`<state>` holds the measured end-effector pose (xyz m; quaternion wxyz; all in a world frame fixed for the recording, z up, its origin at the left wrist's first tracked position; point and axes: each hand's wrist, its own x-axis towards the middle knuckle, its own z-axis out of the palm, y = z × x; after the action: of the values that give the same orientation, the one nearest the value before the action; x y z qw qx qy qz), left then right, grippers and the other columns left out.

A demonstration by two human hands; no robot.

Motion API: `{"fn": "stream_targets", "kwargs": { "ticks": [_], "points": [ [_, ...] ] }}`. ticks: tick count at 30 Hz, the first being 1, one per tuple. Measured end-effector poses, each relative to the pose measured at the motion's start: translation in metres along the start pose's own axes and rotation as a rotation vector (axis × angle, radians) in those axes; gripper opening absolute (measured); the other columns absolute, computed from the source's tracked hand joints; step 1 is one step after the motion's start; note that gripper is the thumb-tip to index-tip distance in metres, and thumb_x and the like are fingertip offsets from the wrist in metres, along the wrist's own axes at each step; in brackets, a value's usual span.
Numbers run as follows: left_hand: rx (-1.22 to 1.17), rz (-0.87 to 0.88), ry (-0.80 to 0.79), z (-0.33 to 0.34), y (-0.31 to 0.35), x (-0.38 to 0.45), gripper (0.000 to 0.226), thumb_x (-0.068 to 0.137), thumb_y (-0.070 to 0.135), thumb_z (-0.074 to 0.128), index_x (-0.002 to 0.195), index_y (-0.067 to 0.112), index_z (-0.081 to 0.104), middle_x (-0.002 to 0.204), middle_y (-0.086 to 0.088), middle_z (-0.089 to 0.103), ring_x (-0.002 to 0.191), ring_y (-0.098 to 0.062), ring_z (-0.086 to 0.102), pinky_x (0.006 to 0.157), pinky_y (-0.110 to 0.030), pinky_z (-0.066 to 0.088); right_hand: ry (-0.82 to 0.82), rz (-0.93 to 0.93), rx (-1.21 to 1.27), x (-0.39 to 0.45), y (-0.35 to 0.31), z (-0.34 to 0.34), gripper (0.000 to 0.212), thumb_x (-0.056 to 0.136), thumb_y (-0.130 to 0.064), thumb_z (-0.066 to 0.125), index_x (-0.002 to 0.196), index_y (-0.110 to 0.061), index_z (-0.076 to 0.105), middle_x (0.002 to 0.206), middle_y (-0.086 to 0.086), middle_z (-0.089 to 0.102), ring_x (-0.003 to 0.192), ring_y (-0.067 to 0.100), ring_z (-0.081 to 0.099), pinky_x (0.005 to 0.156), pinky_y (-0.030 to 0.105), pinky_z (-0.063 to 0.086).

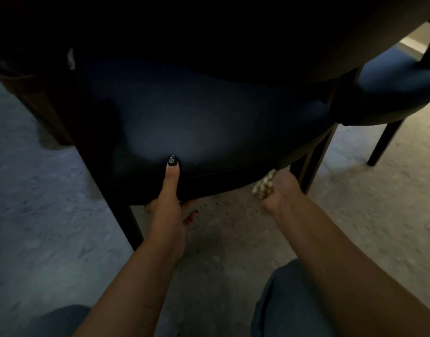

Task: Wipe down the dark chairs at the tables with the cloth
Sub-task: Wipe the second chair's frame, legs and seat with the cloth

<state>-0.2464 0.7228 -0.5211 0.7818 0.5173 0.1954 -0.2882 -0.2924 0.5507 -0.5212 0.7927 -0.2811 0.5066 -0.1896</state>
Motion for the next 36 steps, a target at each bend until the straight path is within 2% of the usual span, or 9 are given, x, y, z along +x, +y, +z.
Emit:
{"fn": "stream_targets", "kwargs": {
  "ticks": [4, 8, 10, 13, 16, 20, 26, 30, 36],
  "points": [
    [-0.004, -0.016, -0.021, -0.001, 0.003, -0.002, 0.099, 0.052, 0.068, 0.065, 0.139, 0.03, 0.038, 0.126, 0.004, 0.062, 0.106, -0.02, 0.065, 0.071, -0.031, 0.041, -0.086, -0.087, -0.004, -0.044, 0.013, -0.002, 0.027, 0.098, -0.012, 0.045, 0.08, -0.015, 0.064, 0.065, -0.002, 0.066, 0.048, 0.007, 0.064, 0.042, 0.015, 0.048],
    [-0.008, -0.009, -0.045, -0.005, 0.005, -0.004, 0.101, 0.05, 0.068, 0.066, 0.139, 0.029, 0.038, 0.126, 0.005, 0.063, 0.106, -0.02, 0.066, 0.079, -0.035, 0.042, 0.255, -0.963, -0.589, -0.047, -0.03, -0.001, 0.022, 0.097, -0.023, 0.047, 0.102, -0.009, 0.063, 0.095, 0.009, 0.068, 0.089, 0.025, 0.066, 0.076, 0.03, 0.051],
    [0.007, -0.022, -0.073, -0.007, 0.007, -0.006, 0.109, 0.044, 0.071, 0.066, 0.14, 0.03, 0.038, 0.126, 0.005, 0.063, 0.107, -0.019, 0.065, 0.086, -0.038, 0.039, 0.365, -1.211, -1.005, -0.031, -0.045, 0.005, 0.026, 0.098, -0.02, 0.042, 0.1, -0.002, 0.06, 0.102, 0.02, 0.058, 0.08, 0.027, 0.055, 0.067, 0.026, 0.035],
    [-0.008, -0.032, -0.06, -0.013, 0.01, -0.009, 0.095, 0.051, 0.07, 0.068, 0.135, 0.035, 0.044, 0.126, 0.008, 0.062, 0.112, -0.017, 0.061, 0.092, -0.04, 0.037, 0.38, -1.22, -1.213, -0.017, -0.043, 0.017, 0.024, 0.097, -0.016, 0.038, 0.089, -0.001, 0.055, 0.096, 0.021, 0.05, 0.068, 0.025, 0.046, 0.06, 0.028, 0.027],
    [-0.142, 0.003, 0.001, -0.022, 0.019, -0.007, 0.044, 0.075, 0.064, 0.062, 0.113, 0.043, 0.057, 0.116, 0.014, 0.066, 0.108, -0.014, 0.06, 0.094, -0.043, 0.037, 0.414, -1.271, -1.311, -0.025, -0.017, 0.034, 0.025, 0.096, -0.018, 0.039, 0.086, -0.004, 0.058, 0.091, 0.018, 0.052, 0.072, 0.032, 0.053, 0.06, 0.029, 0.028],
    [-0.26, 0.047, 0.095, -0.039, 0.033, -0.003, 0.049, 0.081, 0.069, 0.05, 0.12, 0.042, 0.061, 0.116, 0.011, 0.066, 0.109, -0.019, 0.057, 0.09, -0.045, 0.039, 0.311, -1.399, -1.452, -0.06, 0.045, 0.079, 0.027, 0.098, -0.025, 0.04, 0.091, -0.012, 0.062, 0.091, 0.008, 0.056, 0.064, 0.021, 0.052, 0.051, 0.025, 0.032],
    [-0.675, -0.011, -0.042, -0.046, 0.049, -0.004, 0.04, 0.102, 0.038, 0.031, 0.113, 0.014, 0.061, 0.107, -0.004, 0.065, 0.1, -0.017, 0.063, 0.087, -0.026, 0.049, -0.201, -1.601, -1.49, -0.11, 0.129, 0.118, 0.017, 0.091, -0.029, 0.053, 0.09, -0.017, 0.065, 0.089, 0.001, 0.059, 0.064, 0.015, 0.059, 0.052, 0.023, 0.024],
    [-0.384, 0.006, -0.102, -0.062, 0.046, 0.002, 0.049, 0.092, 0.057, 0.042, 0.102, 0.019, 0.071, 0.1, -0.003, 0.072, 0.095, -0.019, 0.07, 0.085, -0.034, 0.053, -0.446, -1.784, -1.601, -0.103, 0.111, 0.093, 0.024, 0.087, -0.025, 0.062, 0.107, -0.015, 0.069, 0.098, 0.004, 0.063, 0.069, 0.02, 0.062, 0.046, 0.029, 0.036],
    [-0.226, -0.08, -0.077, -0.071, 0.049, 0.005, 0.058, 0.075, 0.064, 0.062, 0.123, 0.031, 0.062, 0.121, -0.003, 0.067, 0.111, -0.029, 0.06, 0.104, -0.053, 0.032, 0.197, -1.427, -1.557, -0.048, 0.002, 0.086, 0.03, 0.097, -0.031, 0.042, 0.108, -0.015, 0.064, 0.112, 0.008, 0.054, 0.086, 0.025, 0.059, 0.063, 0.028, 0.032]
  ]
}}
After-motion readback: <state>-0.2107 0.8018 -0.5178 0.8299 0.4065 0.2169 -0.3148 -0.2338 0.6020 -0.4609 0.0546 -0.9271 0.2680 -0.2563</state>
